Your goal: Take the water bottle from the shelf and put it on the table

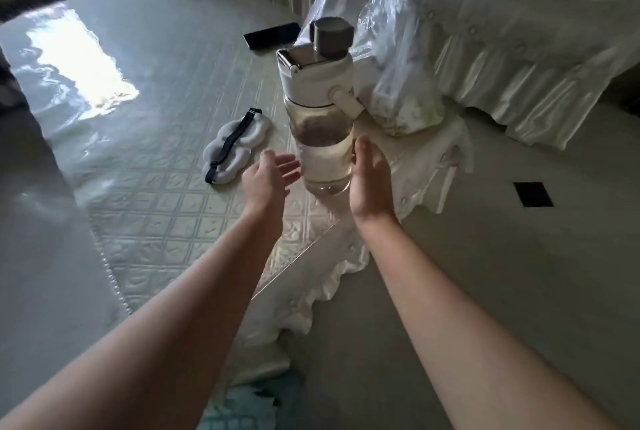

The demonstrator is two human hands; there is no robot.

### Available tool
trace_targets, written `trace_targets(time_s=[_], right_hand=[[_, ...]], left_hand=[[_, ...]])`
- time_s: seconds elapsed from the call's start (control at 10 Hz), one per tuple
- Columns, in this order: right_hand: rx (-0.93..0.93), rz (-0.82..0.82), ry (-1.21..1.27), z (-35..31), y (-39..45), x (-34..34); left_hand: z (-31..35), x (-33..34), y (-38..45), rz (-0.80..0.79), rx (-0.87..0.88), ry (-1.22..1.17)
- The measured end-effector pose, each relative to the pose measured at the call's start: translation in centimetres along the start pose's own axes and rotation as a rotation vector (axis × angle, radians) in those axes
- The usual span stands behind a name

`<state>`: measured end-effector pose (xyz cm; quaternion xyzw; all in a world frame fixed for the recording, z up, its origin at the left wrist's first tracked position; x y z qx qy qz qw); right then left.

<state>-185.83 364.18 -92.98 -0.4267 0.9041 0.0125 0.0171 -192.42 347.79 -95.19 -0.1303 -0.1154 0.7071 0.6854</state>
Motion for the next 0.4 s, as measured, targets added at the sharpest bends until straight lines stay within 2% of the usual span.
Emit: trace_targets(time_s=[0.2,0.4], right_hand=[[0.146,0.042,0.053,-7.1,-3.4,-1.9],[0.154,-0.047,0.041,-18.7,-6.1,-3.8]], left_hand=[[7.4,-2.1,-6.0,0.016,-0.061,-0.006],[16.9,-2.8,-12.3,-0.022,-0.162,-0.009]])
Point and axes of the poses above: each hand's wrist, its own y-axis towards the middle knuckle, its own x-axis out of the palm, z = x × y, the point moved 7 cm from there along y, towards the middle knuckle, and after that the axes turned 1 degree about -x, right-handed, at the moved point
